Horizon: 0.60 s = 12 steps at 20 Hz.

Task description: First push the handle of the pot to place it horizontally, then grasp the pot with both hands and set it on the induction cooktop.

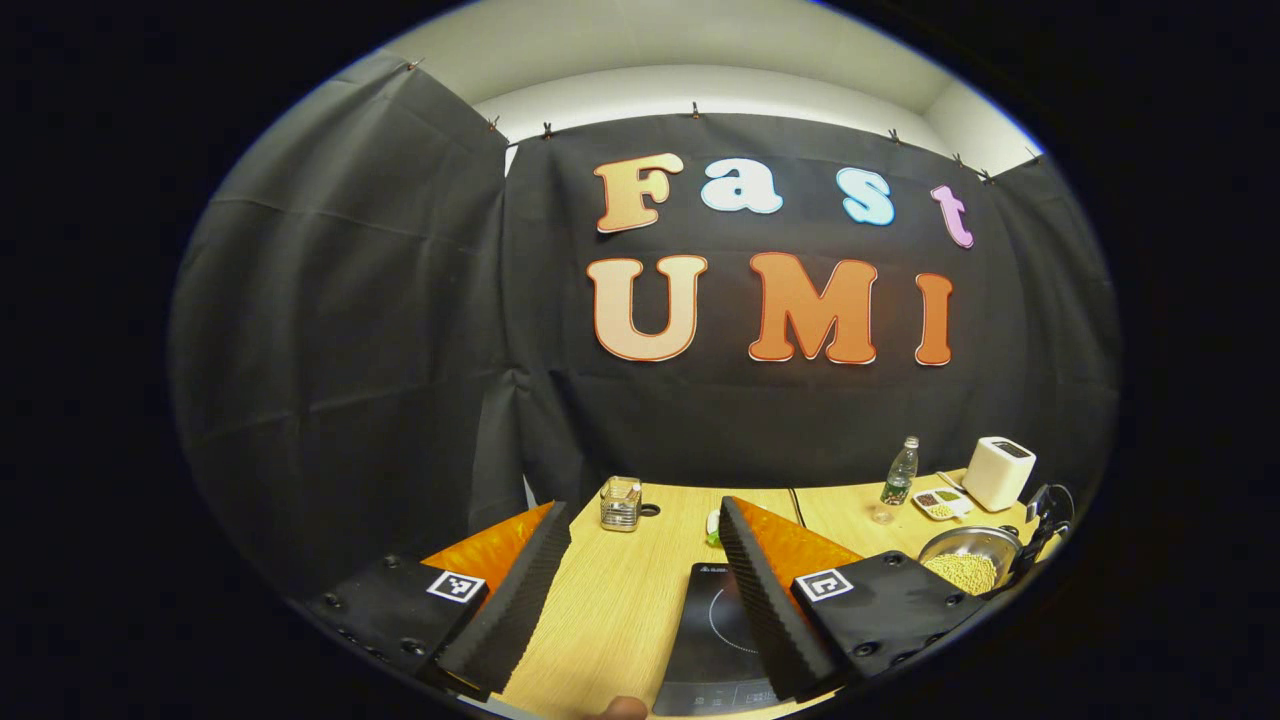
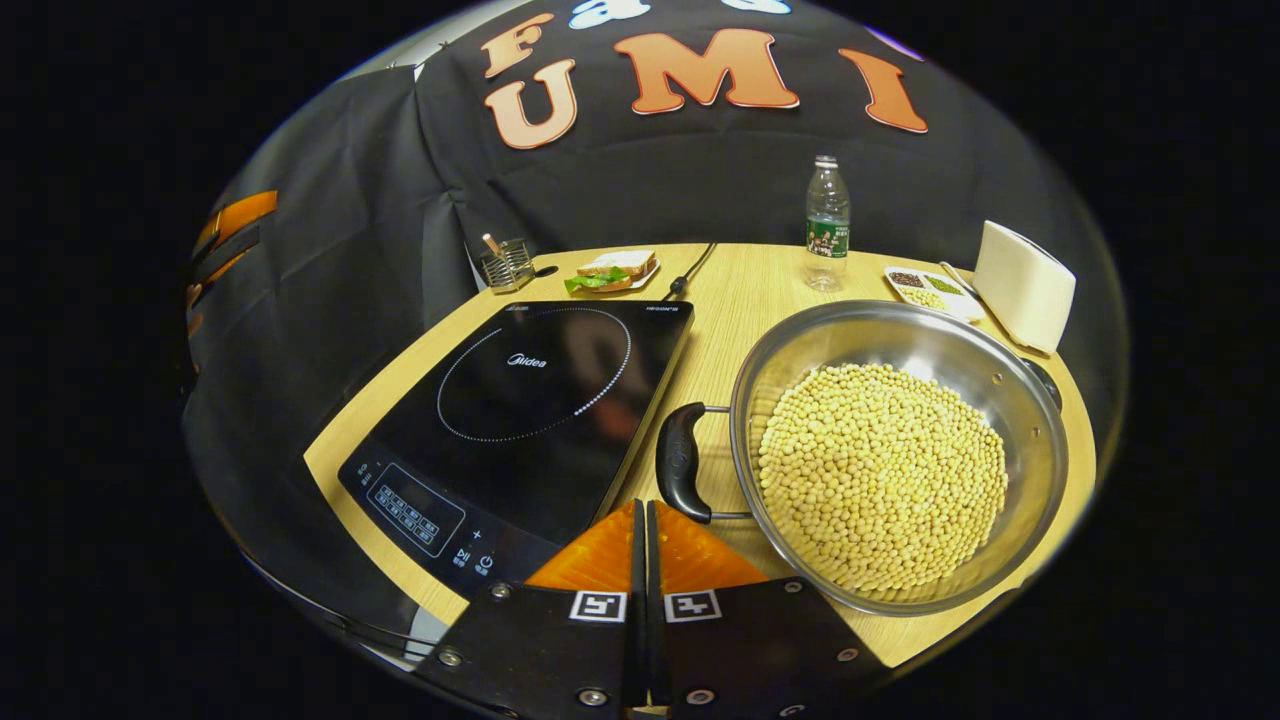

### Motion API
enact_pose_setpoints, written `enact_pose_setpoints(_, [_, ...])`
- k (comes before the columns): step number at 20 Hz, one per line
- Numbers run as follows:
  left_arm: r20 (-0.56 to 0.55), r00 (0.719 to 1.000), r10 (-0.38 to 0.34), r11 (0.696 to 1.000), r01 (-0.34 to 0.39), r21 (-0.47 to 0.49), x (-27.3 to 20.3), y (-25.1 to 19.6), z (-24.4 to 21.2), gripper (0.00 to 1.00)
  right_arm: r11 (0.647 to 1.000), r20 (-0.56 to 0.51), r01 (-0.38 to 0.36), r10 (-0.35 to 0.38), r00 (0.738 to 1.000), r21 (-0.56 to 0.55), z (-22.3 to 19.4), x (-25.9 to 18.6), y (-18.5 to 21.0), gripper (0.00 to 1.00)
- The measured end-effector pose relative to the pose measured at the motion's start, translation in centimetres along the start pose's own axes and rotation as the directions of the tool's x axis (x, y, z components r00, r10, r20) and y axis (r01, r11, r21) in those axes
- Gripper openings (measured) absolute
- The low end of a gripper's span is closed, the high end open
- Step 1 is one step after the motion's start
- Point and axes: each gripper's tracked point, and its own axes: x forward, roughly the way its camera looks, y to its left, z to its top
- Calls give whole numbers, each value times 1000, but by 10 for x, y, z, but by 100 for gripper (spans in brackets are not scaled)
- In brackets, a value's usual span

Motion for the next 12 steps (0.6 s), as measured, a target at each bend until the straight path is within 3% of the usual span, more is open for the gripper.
enact_pose_setpoints(12, [-33,999,25,999,-26,-28,8,21,-15,98,999,22,-8,7,1000,42,18,22,3,0])
